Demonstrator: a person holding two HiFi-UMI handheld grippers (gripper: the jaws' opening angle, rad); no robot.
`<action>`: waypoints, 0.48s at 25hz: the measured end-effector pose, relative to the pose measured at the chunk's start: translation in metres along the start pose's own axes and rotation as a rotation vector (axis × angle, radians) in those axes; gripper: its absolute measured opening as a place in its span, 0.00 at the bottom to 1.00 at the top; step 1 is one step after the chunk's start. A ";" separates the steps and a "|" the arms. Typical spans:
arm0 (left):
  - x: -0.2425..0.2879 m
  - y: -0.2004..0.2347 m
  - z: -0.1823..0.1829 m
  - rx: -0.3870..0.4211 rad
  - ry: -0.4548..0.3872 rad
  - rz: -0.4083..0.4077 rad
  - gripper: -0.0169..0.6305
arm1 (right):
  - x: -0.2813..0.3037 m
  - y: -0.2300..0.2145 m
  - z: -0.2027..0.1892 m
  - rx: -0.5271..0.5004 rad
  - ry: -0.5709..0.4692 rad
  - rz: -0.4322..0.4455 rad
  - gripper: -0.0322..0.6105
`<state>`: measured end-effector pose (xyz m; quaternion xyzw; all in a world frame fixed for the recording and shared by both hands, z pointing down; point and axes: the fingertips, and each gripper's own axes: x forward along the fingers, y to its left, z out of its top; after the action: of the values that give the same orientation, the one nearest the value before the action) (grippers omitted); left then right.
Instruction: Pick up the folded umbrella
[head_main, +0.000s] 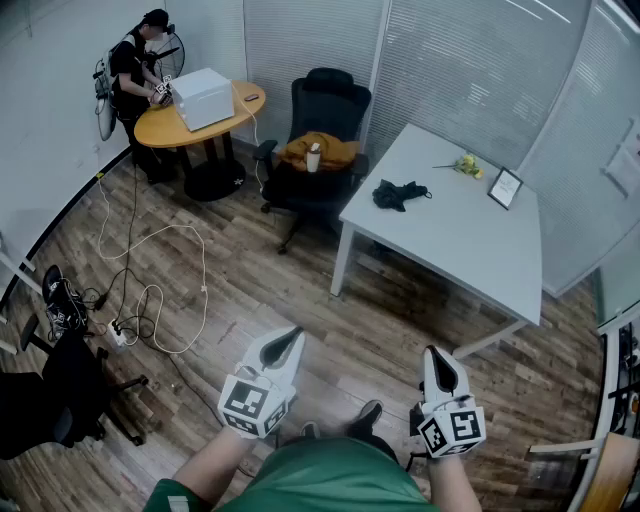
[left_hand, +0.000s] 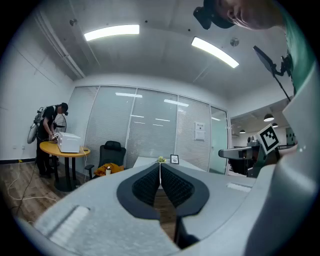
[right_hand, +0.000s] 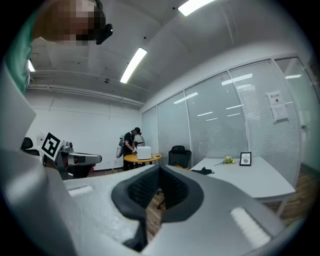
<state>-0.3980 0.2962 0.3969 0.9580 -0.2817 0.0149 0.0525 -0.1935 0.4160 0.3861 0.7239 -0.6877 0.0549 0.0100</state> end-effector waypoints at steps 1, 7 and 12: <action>0.002 0.003 0.002 -0.001 -0.003 0.002 0.05 | 0.003 0.000 0.001 -0.002 0.000 0.004 0.05; 0.012 0.021 0.006 -0.004 -0.005 0.024 0.05 | 0.020 -0.002 0.007 -0.013 -0.002 0.012 0.05; 0.030 0.026 0.008 -0.005 -0.007 0.037 0.05 | 0.031 -0.020 0.007 -0.004 -0.003 0.005 0.05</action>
<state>-0.3866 0.2571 0.3934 0.9525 -0.2995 0.0120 0.0535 -0.1717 0.3856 0.3836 0.7223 -0.6895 0.0525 0.0105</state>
